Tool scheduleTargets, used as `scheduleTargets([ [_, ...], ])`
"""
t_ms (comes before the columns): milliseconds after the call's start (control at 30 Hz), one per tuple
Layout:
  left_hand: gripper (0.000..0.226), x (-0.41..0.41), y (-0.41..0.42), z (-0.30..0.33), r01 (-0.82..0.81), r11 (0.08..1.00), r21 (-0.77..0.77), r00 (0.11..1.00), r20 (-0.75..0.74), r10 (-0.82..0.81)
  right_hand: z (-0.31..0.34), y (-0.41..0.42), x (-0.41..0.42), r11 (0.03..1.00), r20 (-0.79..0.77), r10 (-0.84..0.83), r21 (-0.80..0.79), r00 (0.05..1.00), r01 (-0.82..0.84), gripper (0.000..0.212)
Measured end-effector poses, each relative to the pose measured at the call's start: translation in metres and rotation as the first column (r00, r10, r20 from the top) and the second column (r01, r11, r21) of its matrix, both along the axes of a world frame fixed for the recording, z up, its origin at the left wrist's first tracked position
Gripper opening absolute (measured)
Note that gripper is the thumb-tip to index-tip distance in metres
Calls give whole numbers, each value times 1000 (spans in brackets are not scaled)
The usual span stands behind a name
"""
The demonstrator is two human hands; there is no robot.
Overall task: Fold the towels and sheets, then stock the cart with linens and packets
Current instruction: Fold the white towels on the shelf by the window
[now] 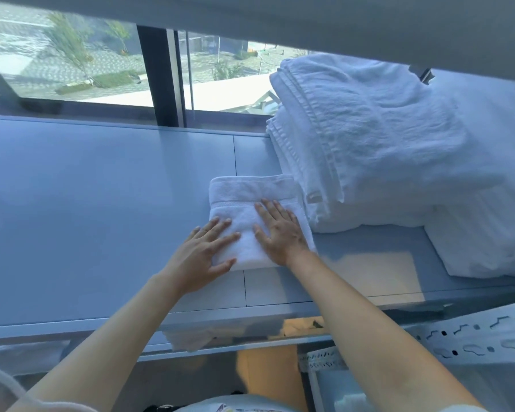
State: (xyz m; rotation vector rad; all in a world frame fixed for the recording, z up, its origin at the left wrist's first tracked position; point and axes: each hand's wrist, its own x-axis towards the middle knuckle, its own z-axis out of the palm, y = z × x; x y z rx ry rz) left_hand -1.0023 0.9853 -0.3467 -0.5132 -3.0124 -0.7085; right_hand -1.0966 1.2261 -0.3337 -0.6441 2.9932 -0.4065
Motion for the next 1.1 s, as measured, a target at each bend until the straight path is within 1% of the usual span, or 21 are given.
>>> scheduleTargets([
  [200,64,3,5,12,-23,998,-52,999,46,26,3,4,-2,1000,-6,18,-7,1000,-18,65],
  [300,64,14,-16,17,-50,998,-39,999,9,50,9,-7,3,1000,10,-16,-6,1000,16,65],
  [400,61,26,-57,25,-96,994,-49,995,-23,94,19,-41,14,999,-8,-21,-42,1000,21,66],
  [533,57,41,-134,44,-177,980,-86,982,-76,171,30,-126,35,994,-56,39,-98,998,-44,66],
  [733,54,98,-277,71,-329,938,-107,937,-165,309,43,-274,85,980,-56,100,-167,993,-108,65],
  [867,60,142,-367,87,-453,885,-104,878,-223,424,48,-374,118,963,-52,175,-196,983,-182,65],
  [967,58,176,-428,96,-540,836,-95,823,-268,501,52,-445,141,946,-59,236,-215,970,-244,65],
  [1033,57,196,-468,99,-586,802,-120,793,-290,536,55,-490,155,931,-63,282,-225,957,-289,67],
  [1100,63,213,-504,100,-627,763,-156,768,-289,572,60,-532,166,913,-66,337,-223,939,-343,70],
])
